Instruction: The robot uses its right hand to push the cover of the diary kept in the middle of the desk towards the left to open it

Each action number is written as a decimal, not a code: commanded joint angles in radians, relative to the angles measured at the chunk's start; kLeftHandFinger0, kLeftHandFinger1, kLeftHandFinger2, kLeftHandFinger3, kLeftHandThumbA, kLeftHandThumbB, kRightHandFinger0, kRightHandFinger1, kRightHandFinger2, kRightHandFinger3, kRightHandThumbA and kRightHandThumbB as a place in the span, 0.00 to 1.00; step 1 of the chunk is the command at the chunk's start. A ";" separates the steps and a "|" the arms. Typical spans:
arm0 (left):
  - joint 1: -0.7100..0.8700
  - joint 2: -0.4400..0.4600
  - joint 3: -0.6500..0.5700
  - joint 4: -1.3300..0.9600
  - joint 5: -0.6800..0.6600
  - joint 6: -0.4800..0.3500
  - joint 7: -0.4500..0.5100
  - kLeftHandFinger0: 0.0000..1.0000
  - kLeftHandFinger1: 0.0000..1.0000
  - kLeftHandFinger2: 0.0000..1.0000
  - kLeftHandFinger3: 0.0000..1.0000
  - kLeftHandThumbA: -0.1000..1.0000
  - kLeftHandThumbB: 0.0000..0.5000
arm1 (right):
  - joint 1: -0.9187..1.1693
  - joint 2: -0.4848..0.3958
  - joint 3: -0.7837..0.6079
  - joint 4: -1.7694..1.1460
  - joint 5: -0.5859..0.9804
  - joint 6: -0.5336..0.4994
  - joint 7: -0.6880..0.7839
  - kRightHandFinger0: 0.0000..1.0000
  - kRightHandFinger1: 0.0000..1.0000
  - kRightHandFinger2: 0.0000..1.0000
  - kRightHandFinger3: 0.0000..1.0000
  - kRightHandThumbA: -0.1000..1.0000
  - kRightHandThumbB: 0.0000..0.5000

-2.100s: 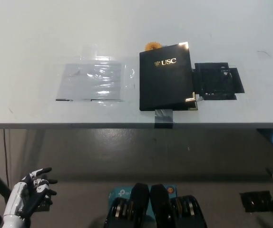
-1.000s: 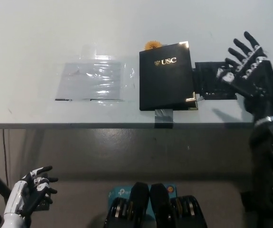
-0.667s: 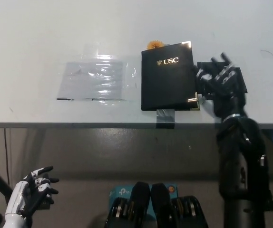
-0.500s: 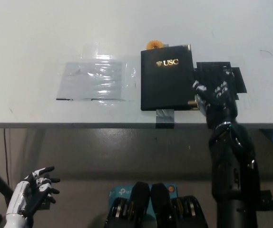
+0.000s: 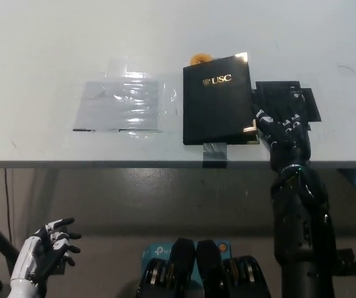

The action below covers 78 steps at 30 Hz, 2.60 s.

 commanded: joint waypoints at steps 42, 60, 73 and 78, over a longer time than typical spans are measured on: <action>-0.011 -0.008 -0.028 0.004 0.003 -0.024 -0.008 0.32 0.41 0.50 0.64 0.47 0.54 | 0.007 0.164 0.207 0.074 0.049 -0.022 -0.112 0.73 0.82 0.87 0.98 1.00 0.31; -0.020 -0.002 -0.047 0.001 -0.001 0.004 -0.009 0.30 0.38 0.49 0.63 0.41 0.44 | -0.155 0.157 0.304 0.040 -0.015 -0.049 -0.104 0.79 0.86 0.92 0.96 1.00 0.46; -0.027 0.006 -0.073 0.005 0.031 0.009 -0.003 0.31 0.39 0.47 0.59 0.43 0.42 | -0.185 0.111 0.348 0.021 -0.055 -0.024 -0.071 0.87 0.93 0.96 0.99 1.00 0.47; -0.040 0.022 -0.087 0.004 0.033 0.018 -0.016 0.30 0.38 0.47 0.59 0.46 0.61 | -0.146 0.085 0.405 0.068 -0.120 -0.043 -0.058 0.86 0.91 0.95 0.99 1.00 0.37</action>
